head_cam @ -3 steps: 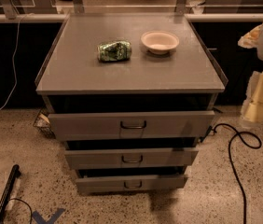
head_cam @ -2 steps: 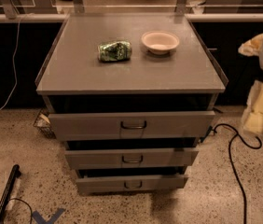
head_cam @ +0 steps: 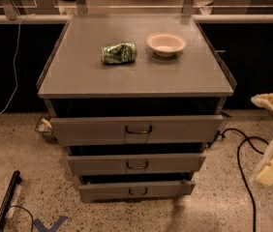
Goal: Open middle drawer
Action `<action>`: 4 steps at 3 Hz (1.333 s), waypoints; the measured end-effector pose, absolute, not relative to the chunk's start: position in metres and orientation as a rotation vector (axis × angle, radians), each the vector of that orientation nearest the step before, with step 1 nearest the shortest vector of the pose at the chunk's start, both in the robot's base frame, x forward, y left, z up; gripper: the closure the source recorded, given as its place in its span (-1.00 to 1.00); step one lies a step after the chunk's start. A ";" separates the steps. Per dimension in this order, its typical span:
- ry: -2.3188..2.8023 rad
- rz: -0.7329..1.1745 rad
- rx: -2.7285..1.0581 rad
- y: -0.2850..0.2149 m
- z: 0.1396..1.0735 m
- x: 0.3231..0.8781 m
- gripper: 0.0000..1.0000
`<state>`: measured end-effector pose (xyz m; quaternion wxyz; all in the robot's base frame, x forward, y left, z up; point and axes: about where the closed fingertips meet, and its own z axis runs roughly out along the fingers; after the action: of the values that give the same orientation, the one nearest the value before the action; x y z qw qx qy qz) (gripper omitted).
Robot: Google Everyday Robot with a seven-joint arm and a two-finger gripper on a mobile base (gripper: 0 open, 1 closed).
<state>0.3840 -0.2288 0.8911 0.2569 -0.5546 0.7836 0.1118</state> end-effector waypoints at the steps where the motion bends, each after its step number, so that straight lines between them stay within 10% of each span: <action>1: 2.043 0.407 -1.464 -0.224 0.863 0.388 -1.00; 4: 2.082 0.521 -1.463 -0.191 0.775 0.395 -1.00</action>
Offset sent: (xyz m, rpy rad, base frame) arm 0.0317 0.0199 -0.1114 0.1086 0.1112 0.0260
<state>0.3947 -0.1907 0.7746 0.2688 -0.5424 0.7721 0.1932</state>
